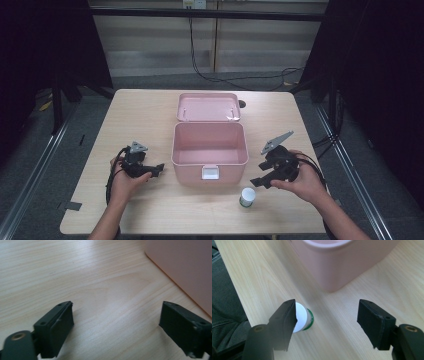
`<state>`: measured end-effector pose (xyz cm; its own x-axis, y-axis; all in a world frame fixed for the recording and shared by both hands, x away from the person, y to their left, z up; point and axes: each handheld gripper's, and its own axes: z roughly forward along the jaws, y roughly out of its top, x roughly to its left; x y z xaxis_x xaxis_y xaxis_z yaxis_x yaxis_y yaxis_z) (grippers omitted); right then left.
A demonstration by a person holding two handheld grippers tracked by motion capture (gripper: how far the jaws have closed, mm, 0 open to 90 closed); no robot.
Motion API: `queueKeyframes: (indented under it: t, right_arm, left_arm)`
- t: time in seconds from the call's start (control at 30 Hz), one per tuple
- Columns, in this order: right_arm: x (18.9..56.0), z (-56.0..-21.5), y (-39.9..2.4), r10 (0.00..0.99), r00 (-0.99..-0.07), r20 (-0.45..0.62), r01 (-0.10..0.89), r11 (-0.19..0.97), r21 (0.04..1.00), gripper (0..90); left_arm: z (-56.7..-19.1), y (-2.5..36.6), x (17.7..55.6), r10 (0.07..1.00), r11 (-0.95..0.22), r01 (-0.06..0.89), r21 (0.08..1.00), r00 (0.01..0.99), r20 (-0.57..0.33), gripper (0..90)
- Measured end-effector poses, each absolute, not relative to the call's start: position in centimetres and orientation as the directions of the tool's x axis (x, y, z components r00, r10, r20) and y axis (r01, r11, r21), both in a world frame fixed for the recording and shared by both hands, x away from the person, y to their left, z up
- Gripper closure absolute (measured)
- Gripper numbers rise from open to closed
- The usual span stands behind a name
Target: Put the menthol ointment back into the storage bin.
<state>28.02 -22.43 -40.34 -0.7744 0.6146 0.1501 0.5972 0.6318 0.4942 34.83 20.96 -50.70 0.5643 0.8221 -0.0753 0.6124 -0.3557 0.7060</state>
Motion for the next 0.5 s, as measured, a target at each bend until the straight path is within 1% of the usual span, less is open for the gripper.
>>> queueKeyframes:
  t: [0.13,0.27,0.5]
  right_arm:
    - [27.8,-40.7,-22.1,0.607,-0.780,0.153,0.594,0.641,0.486,31.4]
    - [27.5,-41.2,-21.9,0.596,-0.788,0.156,0.590,0.657,0.469,31.4]
    - [27.3,-41.5,-21.6,0.592,-0.788,0.168,0.595,0.664,0.452,31.5]
  left_arm:
    - [-50.8,20.7,34.7,0.820,-0.361,0.607,0.708,0.568,-0.069,6.9]
    - [-51.0,20.7,34.7,0.815,-0.363,0.596,0.716,0.576,-0.067,5.5]
    - [-51.1,20.4,34.6,0.805,-0.404,0.583,0.705,0.593,-0.028,3.8]
